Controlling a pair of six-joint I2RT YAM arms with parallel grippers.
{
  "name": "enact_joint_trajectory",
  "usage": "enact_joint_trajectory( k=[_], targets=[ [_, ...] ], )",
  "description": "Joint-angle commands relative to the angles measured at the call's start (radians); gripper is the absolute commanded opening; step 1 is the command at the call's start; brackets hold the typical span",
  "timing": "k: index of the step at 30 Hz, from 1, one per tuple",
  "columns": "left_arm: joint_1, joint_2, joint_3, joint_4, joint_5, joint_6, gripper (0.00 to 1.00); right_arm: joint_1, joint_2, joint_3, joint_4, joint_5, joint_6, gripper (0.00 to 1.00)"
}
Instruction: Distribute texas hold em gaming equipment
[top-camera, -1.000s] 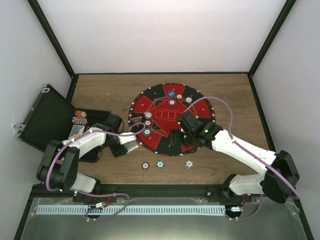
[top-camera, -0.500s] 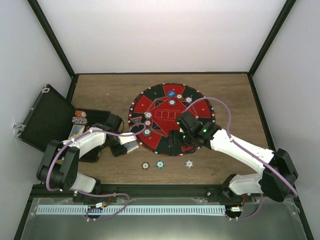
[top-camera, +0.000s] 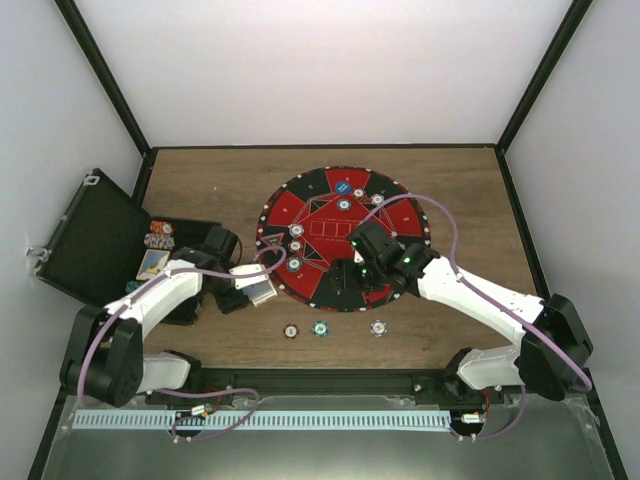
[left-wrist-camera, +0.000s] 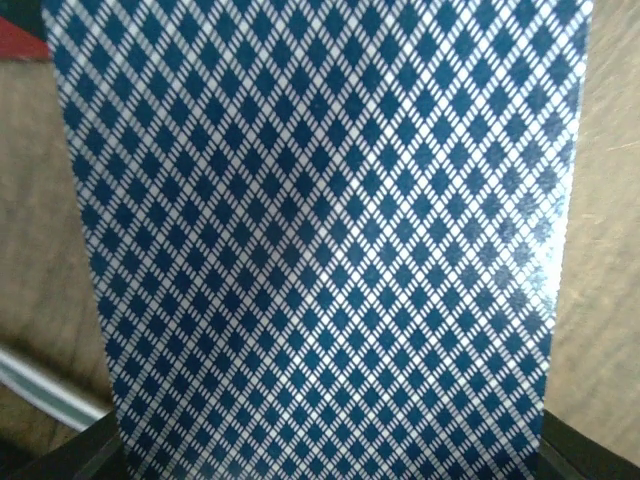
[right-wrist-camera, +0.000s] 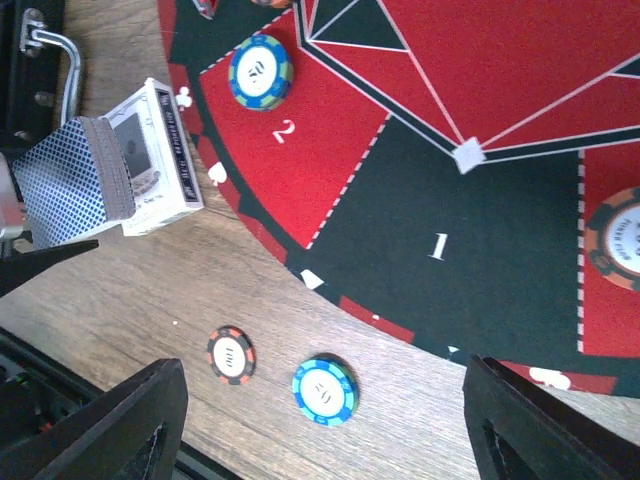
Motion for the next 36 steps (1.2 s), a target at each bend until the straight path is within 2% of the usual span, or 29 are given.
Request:
enact_joint_trajectory(
  k=[1,7,10,15,22,36],
  targets=[
    [0.001,-0.084,0.071,-0.104,0.077,0.028,0.04,0.008,0.021,0.056,0.068,-0.079,-0.008,0.78],
    [-0.001,-0.142,0.131,-0.187,0.176,0.029,0.04,-0.003,0.055,0.053,0.237,-0.295,0.032,0.80],
    [-0.009,-0.159,0.165,-0.218,0.228,0.022,0.04,-0.003,0.087,0.039,0.369,-0.441,0.093,0.82],
    [-0.029,-0.178,0.207,-0.248,0.281,0.012,0.04,-0.003,0.109,-0.009,0.569,-0.574,0.195,0.82],
    [-0.064,-0.194,0.229,-0.251,0.287,0.001,0.04,-0.002,0.154,-0.016,0.650,-0.628,0.238,0.80],
    [-0.091,-0.213,0.234,-0.256,0.272,0.007,0.04,0.016,0.283,0.041,0.723,-0.668,0.268,0.64]
  ],
)
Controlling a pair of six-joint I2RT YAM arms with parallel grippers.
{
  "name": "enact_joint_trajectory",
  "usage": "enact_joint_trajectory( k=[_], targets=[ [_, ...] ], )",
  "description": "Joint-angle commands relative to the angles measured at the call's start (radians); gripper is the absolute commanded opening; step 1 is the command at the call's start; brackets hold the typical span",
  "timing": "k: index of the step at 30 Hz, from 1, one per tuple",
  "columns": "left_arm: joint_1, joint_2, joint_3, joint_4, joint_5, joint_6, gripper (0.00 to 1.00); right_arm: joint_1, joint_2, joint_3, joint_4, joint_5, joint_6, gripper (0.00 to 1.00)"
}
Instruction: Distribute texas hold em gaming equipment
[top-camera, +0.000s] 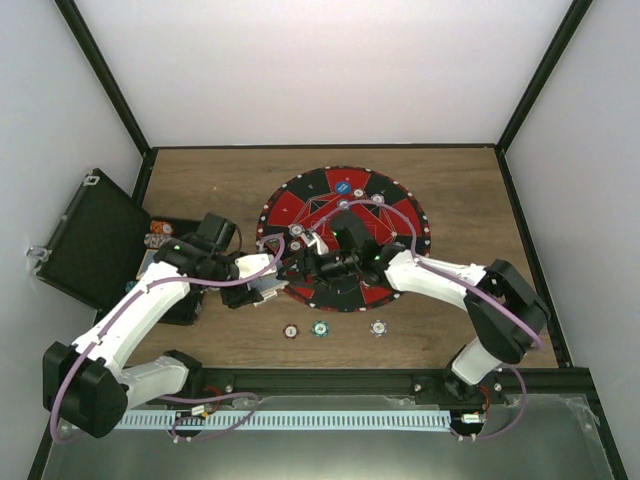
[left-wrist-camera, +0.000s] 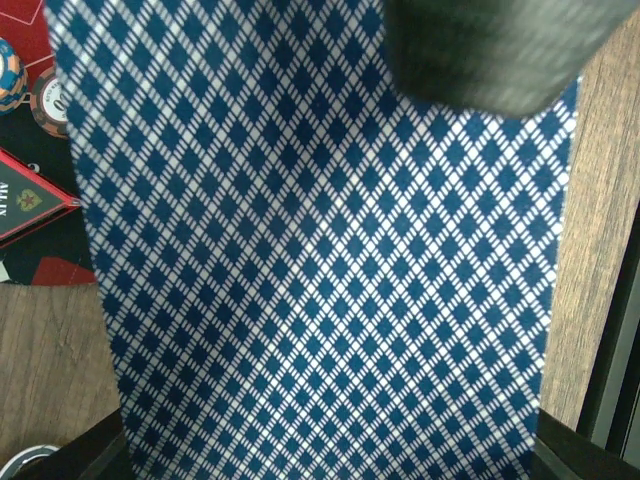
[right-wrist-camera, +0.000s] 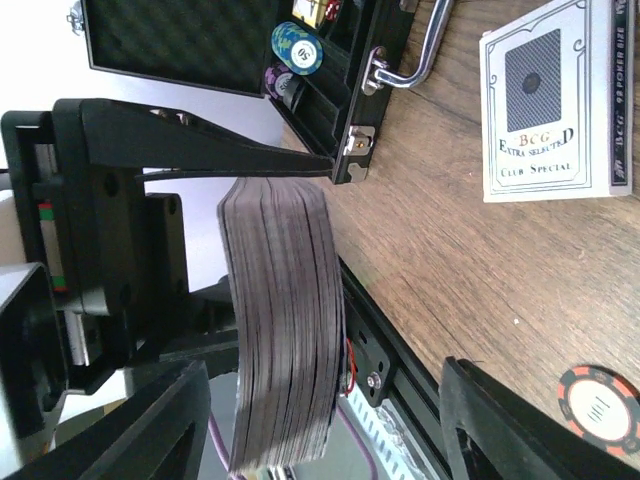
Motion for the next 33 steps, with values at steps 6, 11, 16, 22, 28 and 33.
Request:
enact_joint_trajectory(
  k=[6,11,16,22,28,33],
  targets=[
    [-0.010,-0.032,0.010,0.007,0.009,0.017,0.04,0.028,0.106,0.104,0.091,-0.072,0.045,0.56],
    [-0.012,-0.040,0.005,0.018,0.006,0.022,0.04,0.041,0.160,0.128,0.137,-0.095,0.078,0.44],
    [-0.012,-0.050,-0.006,0.050,-0.006,0.016,0.28,0.045,0.167,0.108,0.190,-0.105,0.117,0.16],
    [-0.010,-0.096,-0.028,0.111,0.035,-0.014,1.00,0.045,0.151,0.069,0.233,-0.110,0.148,0.06],
    [-0.010,-0.103,0.008,0.093,0.112,-0.004,1.00,0.045,0.137,0.026,0.294,-0.128,0.184,0.07],
    [-0.010,-0.105,0.000,0.081,0.170,0.022,1.00,0.049,0.132,0.024,0.340,-0.143,0.214,0.07]
  ],
)
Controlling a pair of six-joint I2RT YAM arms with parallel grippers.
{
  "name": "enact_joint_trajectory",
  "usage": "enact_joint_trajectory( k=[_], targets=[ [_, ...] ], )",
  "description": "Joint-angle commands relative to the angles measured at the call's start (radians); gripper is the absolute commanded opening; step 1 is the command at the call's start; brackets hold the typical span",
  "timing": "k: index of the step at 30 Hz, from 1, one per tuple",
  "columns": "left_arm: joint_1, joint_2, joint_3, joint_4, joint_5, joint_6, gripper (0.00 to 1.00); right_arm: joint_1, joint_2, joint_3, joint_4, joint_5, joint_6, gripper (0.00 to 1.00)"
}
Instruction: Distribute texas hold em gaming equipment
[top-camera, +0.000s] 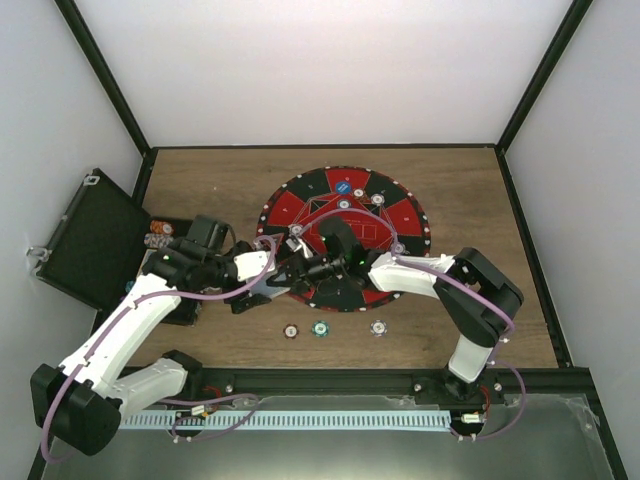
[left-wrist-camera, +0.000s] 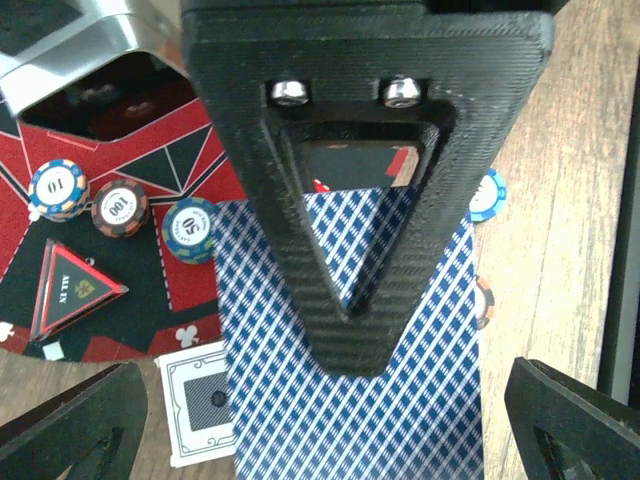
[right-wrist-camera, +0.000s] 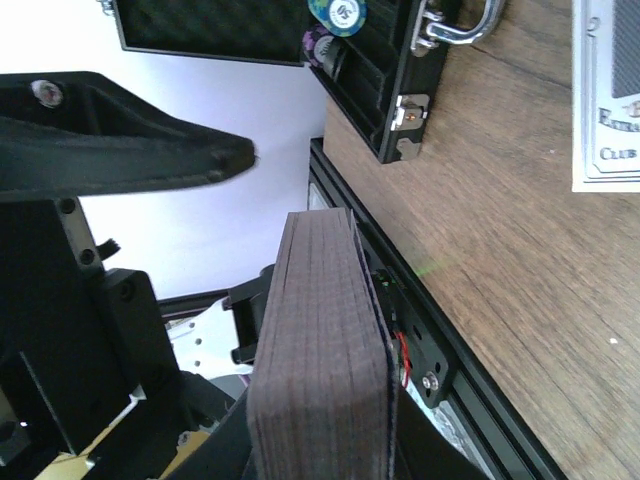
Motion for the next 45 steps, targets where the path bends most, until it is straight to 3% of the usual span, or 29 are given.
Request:
enact_joint_trajectory(
  k=[1,6,25,35,40,45],
  targets=[
    [-0.004,-0.005,0.014,0.004,0.090,0.030,1.00,0.014,-0.034,0.010,0.097,-0.040,0.036,0.07],
    [-0.004,-0.002,0.004,0.012,0.102,0.030,0.97,0.026,-0.028,0.014,0.130,-0.047,0.062,0.07],
    [0.004,-0.053,-0.035,0.019,0.091,0.033,0.72,0.041,0.000,-0.001,0.227,-0.060,0.122,0.07],
    [0.012,-0.061,-0.025,0.012,0.125,0.024,0.70,0.041,-0.002,-0.018,0.245,-0.064,0.130,0.07],
    [0.015,-0.062,-0.017,0.002,0.141,0.031,0.55,0.041,0.000,-0.026,0.267,-0.064,0.145,0.07],
    [0.015,-0.063,-0.025,-0.013,0.144,0.055,0.31,0.040,0.000,-0.025,0.287,-0.068,0.159,0.07]
  ],
)
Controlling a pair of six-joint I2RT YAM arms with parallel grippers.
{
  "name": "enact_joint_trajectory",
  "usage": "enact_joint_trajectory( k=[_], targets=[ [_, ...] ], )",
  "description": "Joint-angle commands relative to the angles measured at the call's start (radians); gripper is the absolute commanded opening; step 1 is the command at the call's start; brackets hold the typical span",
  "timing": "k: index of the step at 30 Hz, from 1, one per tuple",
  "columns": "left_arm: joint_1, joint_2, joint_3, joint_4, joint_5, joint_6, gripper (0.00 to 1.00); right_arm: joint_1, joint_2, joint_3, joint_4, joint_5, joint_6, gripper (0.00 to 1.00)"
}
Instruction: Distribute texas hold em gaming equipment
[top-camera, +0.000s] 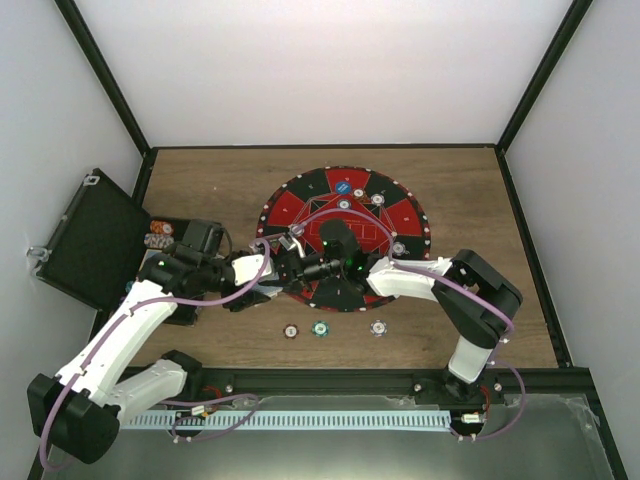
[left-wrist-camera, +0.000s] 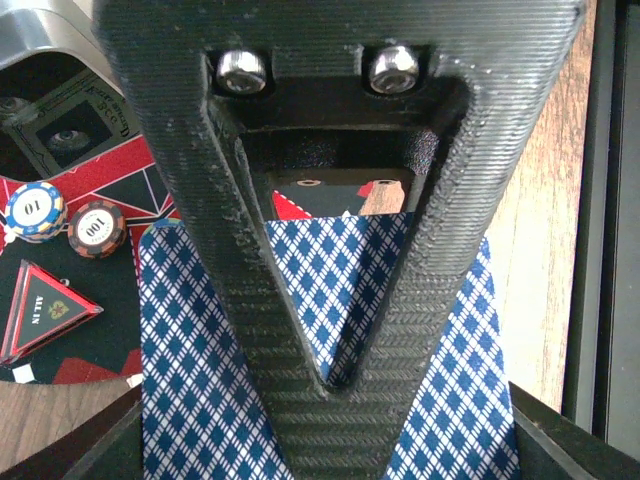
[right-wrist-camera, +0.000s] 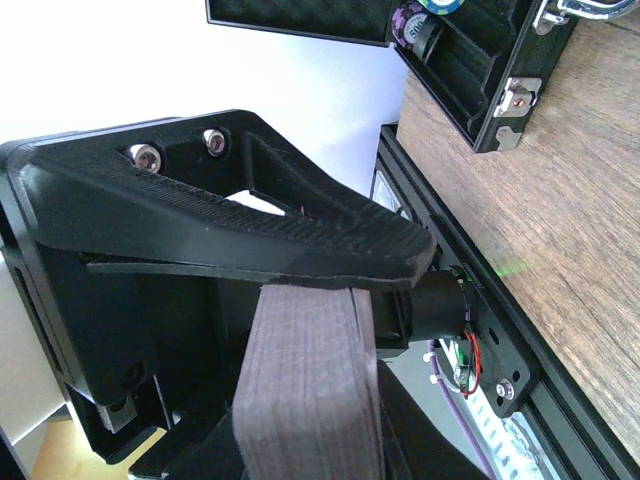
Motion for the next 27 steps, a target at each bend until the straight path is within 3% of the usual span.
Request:
enact_joint_trajectory(
  k=[1,3,8,11,17,27],
  targets=[
    [0.000,-0.019,0.002,-0.014,0.052,0.059,0.27,0.008,0.001,-0.001,0.054,-0.028,0.023,0.07],
    [0.000,-0.023,-0.005,-0.014,0.041,0.065,0.18,0.008,0.002,0.004,0.056,-0.031,0.023,0.08],
    [0.000,-0.030,-0.005,-0.023,0.005,0.077,0.04,0.005,0.006,0.013,0.011,-0.039,-0.009,0.28],
    [0.000,-0.035,-0.001,-0.037,-0.020,0.085,0.04,-0.015,0.002,0.014,-0.057,-0.041,-0.058,0.42],
    [0.001,-0.047,-0.005,-0.044,-0.039,0.085,0.04,-0.056,-0.032,0.019,-0.188,-0.040,-0.151,0.55],
    [0.001,-0.034,0.003,-0.036,-0.034,0.070,0.04,-0.017,0.004,0.095,-0.232,-0.036,-0.179,0.62]
  ],
)
